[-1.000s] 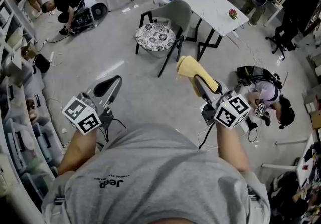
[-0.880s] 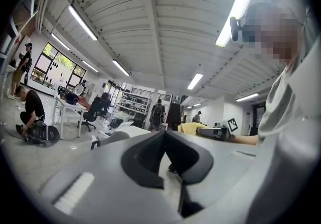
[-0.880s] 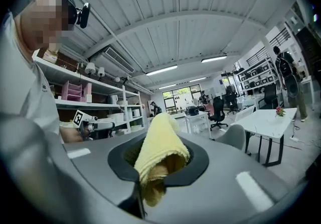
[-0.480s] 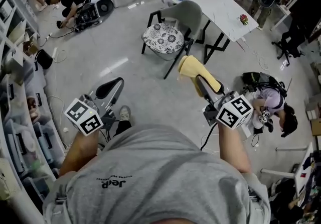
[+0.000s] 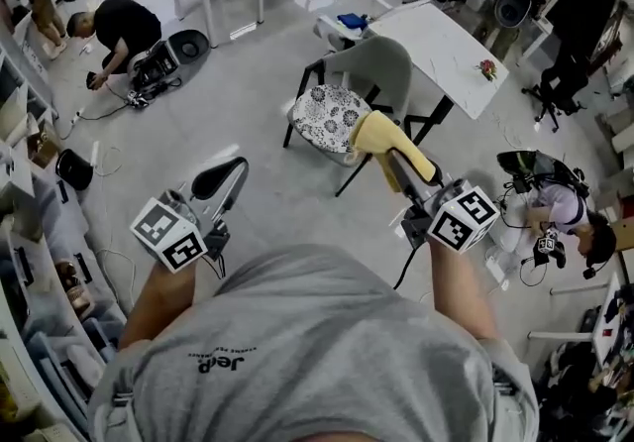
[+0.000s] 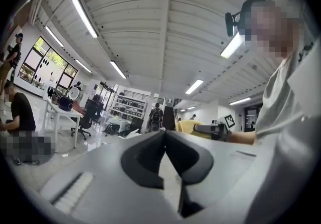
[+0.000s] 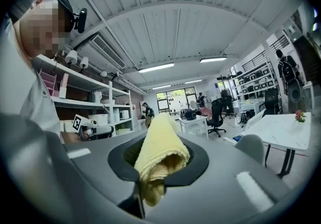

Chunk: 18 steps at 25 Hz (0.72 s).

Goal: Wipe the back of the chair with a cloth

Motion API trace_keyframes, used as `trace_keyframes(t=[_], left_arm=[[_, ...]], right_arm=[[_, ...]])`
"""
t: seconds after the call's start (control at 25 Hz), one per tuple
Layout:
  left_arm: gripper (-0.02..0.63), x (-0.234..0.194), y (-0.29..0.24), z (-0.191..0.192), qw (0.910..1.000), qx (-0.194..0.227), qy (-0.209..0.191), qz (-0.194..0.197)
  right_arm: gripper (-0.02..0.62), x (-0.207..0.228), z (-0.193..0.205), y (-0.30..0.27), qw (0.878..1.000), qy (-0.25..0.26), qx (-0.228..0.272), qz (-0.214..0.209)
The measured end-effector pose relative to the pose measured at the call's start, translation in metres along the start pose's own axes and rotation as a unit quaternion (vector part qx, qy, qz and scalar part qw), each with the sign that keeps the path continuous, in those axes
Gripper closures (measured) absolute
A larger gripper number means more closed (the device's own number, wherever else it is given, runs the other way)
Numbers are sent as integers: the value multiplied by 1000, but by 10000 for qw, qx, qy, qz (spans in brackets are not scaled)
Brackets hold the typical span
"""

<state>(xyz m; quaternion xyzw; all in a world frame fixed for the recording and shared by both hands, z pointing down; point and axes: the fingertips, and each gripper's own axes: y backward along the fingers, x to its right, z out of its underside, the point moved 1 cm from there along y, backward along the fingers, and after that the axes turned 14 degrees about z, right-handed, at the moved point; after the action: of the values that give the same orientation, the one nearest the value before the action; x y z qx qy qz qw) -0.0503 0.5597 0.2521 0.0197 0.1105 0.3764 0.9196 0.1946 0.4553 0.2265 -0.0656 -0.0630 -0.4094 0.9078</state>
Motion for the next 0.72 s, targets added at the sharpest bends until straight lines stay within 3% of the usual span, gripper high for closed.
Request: trace_keyframes(t=[0.28,0.72], left_arm=[[548,-106,26,-27,10000,-65,64,-5],[548,-226,16,-30,9980,-167,348,-500]], right_arm=[[538,-17,-12,-109,9999,35,-125,78],[538,26,0,-249,9986,-182,-421,-275]])
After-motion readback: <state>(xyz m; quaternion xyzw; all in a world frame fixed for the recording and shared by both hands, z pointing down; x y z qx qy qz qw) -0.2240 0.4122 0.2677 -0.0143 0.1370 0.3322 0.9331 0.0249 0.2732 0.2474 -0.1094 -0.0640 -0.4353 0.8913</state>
